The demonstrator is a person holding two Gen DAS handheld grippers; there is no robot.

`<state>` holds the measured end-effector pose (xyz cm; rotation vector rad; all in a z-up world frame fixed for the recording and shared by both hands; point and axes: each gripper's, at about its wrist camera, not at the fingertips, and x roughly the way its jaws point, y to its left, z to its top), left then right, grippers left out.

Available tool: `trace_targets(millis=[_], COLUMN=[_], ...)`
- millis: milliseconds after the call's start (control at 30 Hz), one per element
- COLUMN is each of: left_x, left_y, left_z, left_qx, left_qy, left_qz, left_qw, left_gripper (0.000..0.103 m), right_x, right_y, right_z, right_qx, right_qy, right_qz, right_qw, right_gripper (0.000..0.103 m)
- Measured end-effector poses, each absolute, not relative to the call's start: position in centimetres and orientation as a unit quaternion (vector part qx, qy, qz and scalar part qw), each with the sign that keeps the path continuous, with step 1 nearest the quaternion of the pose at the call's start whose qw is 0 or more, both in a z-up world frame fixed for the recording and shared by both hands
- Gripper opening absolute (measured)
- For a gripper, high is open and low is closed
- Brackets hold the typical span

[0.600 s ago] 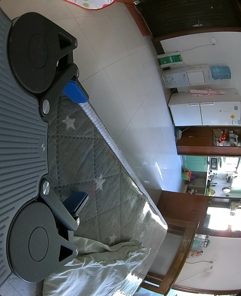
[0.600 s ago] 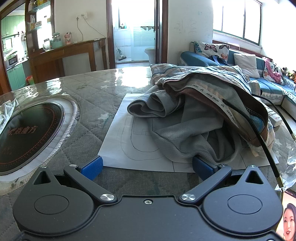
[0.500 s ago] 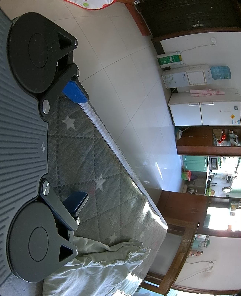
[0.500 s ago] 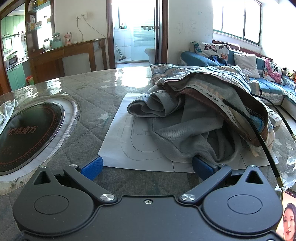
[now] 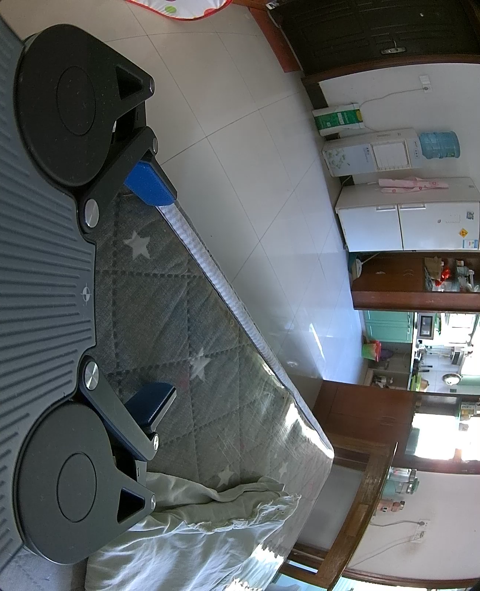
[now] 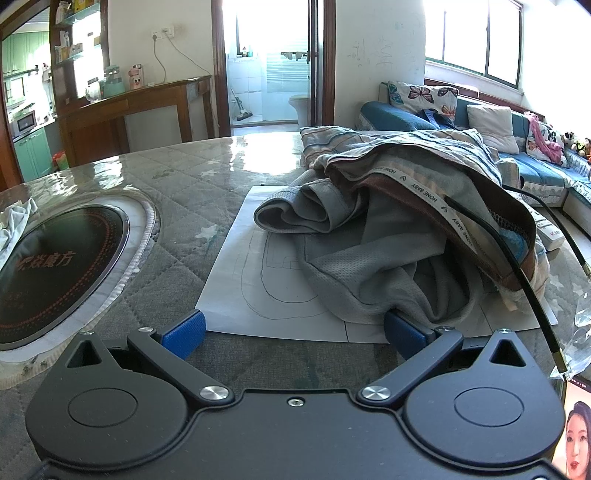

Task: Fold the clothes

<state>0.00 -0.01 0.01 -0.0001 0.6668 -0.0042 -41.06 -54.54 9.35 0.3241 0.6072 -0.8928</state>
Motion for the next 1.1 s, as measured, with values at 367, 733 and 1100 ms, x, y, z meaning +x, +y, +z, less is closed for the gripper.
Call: trace_targets(millis=[367, 733, 1100], left_x=[0.0, 0.1, 0.1], left_y=[-0.1, -0.1, -0.1], left_z=[0.0, 0.1, 0.1], left_qx=[0.0, 0.0, 0.0], left_qy=[0.327, 0.327, 0.327], left_qz=[-0.002, -0.002, -0.002], left_qw=[0.945, 0.945, 0.945], left_gripper=[0.103, 0.103, 0.103], right_x=[-39.8, -38.5, -36.7], right_y=[-53.5, -52.3, -51.0], right_z=[9.3, 9.4, 9.7], right_qx=[0.154, 0.154, 0.152], right_qy=[0.287, 0.288, 0.291], right_qz=[-0.423, -0.425, -0.426], right_qw=[0.845, 0.844, 0.843], right_gripper=[0.103, 0.103, 0.103])
